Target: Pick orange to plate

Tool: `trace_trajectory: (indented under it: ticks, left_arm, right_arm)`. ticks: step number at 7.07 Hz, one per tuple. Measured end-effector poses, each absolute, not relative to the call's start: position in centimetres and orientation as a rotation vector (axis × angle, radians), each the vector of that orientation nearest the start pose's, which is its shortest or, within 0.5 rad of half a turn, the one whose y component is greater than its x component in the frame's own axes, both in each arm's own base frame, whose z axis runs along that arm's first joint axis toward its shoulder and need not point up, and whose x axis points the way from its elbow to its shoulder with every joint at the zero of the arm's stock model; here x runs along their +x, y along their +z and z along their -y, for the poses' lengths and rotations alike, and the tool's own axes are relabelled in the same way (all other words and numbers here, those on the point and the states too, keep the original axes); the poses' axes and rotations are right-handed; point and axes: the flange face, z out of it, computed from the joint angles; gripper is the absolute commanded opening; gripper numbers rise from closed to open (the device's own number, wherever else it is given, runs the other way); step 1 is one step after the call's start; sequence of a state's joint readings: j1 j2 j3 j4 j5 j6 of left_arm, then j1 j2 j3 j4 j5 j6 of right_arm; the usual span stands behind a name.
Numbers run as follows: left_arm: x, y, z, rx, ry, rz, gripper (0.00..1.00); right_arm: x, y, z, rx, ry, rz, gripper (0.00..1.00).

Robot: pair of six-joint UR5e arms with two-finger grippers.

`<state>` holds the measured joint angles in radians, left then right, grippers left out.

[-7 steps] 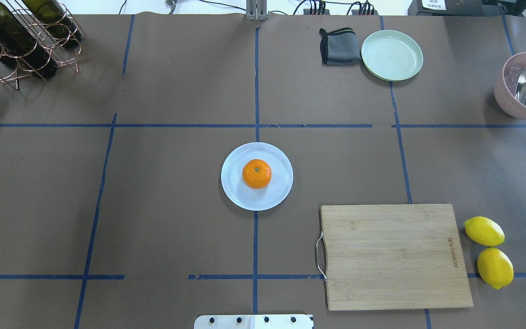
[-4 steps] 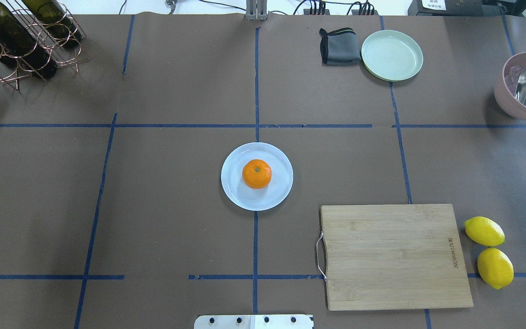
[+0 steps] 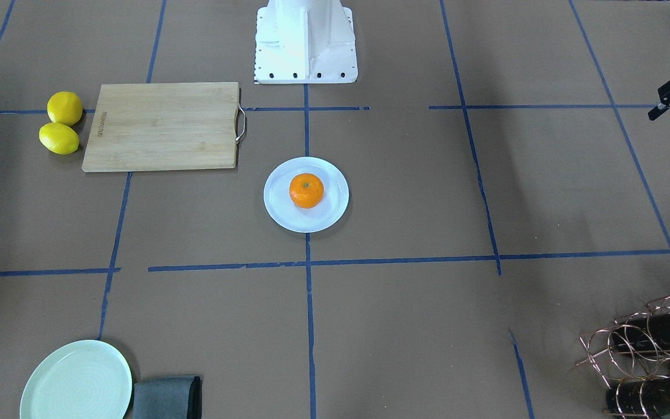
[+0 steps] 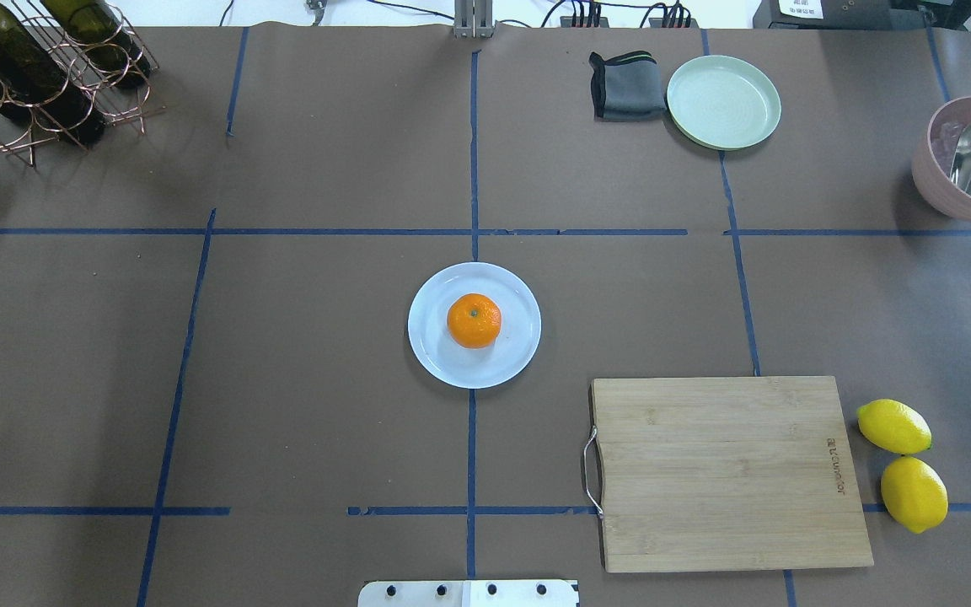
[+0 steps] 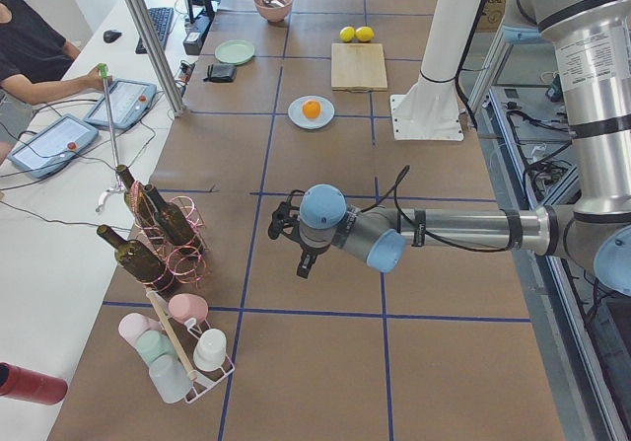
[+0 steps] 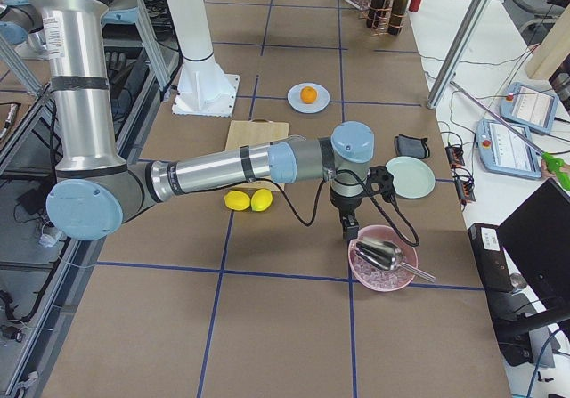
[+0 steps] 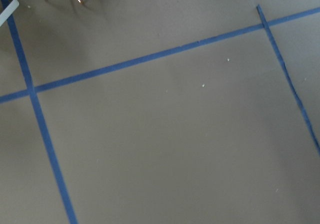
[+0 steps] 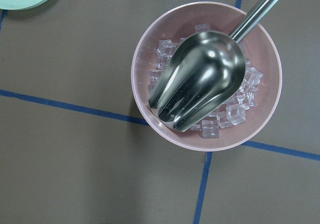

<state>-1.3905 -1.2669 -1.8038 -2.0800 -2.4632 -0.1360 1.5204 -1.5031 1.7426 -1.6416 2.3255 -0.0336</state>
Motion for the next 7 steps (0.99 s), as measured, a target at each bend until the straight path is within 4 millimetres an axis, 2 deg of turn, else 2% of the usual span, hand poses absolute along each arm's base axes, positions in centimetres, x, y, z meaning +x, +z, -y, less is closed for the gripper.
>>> trace_trajectory:
  ticks: [1,3,7]
  left_arm:
    - [0.70,61.59,37.95,0.288,0.226,-0.878,1.00]
    - [0.51,61.34,38.56,0.309,0.223,-0.847,1.00]
    - [0.52,61.48,38.53,0.123,0.146,-0.834,1.00]
  right_arm:
    - [3.88,55.05,52.15,0.151,-0.142,0.755,1.00]
    - [3.84,55.21,52.02,0.148,-0.142,0.760,1.00]
    - [3.74,55.49,52.05,0.142,-0.140,0.775,1.00]
